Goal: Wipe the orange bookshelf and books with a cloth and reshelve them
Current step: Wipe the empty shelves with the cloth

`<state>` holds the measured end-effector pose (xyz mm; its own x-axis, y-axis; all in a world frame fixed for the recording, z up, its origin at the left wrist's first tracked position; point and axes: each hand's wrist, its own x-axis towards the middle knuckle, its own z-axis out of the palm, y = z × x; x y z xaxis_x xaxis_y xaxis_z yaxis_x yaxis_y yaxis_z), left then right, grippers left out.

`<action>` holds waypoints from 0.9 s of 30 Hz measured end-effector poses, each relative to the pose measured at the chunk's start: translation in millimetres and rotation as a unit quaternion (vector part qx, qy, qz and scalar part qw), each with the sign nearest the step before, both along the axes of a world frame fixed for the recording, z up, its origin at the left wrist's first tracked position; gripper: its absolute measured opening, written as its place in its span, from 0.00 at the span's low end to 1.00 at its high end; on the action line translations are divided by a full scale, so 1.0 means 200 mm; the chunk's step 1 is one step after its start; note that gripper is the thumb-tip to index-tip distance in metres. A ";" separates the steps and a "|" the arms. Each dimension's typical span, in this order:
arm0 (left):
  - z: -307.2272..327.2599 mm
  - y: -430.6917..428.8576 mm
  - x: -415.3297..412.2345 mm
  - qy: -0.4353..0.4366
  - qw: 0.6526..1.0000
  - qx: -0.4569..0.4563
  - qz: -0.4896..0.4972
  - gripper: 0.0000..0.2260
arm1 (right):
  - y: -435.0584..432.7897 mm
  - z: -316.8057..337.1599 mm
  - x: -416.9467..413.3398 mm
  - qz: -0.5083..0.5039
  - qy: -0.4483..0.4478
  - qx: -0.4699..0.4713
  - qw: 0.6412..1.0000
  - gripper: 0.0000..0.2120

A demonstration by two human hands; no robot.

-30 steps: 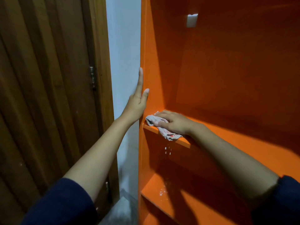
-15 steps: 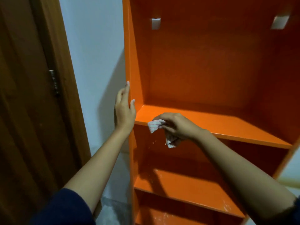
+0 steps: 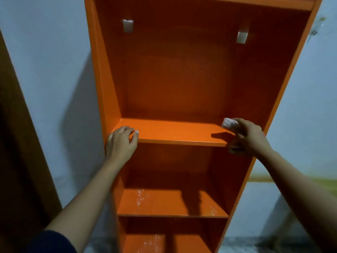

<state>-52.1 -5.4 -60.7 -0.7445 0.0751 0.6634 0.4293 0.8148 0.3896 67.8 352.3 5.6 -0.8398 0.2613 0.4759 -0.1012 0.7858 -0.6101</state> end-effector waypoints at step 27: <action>-0.03 -0.04 0.12 0.147 0.968 0.171 0.111 0.22 | -0.88 -0.14 -0.58 0.202 -0.101 0.279 0.933 0.19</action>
